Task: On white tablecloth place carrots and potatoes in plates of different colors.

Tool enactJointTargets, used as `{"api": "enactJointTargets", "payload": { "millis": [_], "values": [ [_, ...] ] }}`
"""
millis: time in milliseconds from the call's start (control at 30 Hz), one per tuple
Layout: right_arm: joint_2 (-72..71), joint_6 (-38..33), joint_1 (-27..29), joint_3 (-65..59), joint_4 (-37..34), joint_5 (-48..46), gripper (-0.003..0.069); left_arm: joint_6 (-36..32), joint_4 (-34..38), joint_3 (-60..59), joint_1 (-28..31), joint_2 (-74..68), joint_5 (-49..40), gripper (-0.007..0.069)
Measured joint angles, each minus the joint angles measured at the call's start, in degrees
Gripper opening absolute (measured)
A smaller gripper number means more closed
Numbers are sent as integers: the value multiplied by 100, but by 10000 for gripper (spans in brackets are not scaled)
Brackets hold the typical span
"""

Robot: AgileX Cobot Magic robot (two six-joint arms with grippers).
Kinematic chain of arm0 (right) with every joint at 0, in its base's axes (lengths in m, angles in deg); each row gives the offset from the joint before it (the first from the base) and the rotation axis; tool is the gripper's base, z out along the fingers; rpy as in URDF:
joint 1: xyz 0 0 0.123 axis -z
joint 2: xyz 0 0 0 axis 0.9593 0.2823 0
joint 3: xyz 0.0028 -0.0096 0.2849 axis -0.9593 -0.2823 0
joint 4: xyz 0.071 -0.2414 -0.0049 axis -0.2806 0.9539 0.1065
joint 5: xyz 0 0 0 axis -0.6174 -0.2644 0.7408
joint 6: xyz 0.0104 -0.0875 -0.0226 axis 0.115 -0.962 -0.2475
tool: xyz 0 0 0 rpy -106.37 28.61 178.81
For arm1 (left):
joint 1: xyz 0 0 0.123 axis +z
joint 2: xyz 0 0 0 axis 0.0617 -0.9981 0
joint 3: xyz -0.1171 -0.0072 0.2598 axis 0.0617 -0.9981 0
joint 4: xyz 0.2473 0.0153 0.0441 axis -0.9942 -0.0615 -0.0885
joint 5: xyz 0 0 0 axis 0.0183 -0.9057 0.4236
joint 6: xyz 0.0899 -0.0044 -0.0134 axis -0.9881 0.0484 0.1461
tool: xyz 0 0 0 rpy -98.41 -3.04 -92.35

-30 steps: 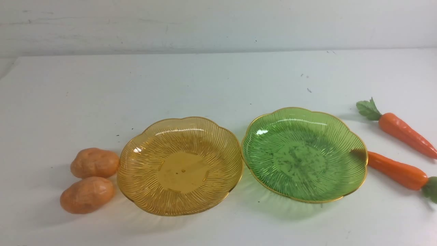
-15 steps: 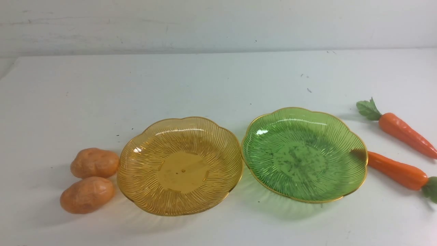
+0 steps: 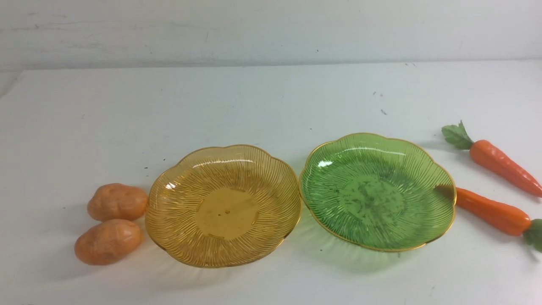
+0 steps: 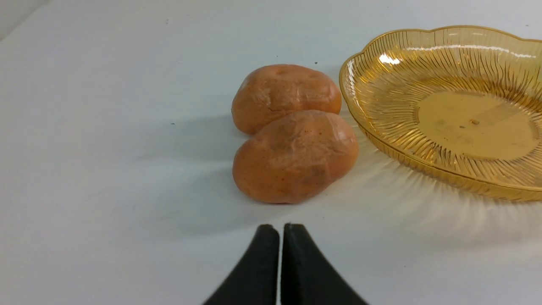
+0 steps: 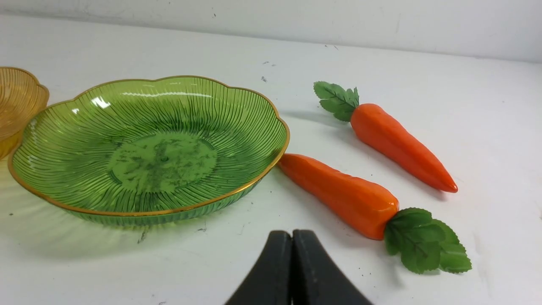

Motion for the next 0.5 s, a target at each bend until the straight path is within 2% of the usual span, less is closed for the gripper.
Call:
{"api": "enactJointTargets", "payload": {
  "millis": [333, 400, 433, 467, 500],
  "values": [
    [0, 0, 0, 0, -7, 0, -17, 0, 0, 0, 0, 0, 0, -3],
    [0, 220, 0, 0, -405, 0, -17, 0, 0, 0, 0, 0, 0, -3],
    [0, 462, 0, 0, -924, 0, -17, 0, 0, 0, 0, 0, 0, -3],
    [0, 573, 0, 0, -1025, 0, -17, 0, 0, 0, 0, 0, 0, -3],
    [0, 796, 0, 0, -1554, 0, -17, 0, 0, 0, 0, 0, 0, -3]
  ]
}}
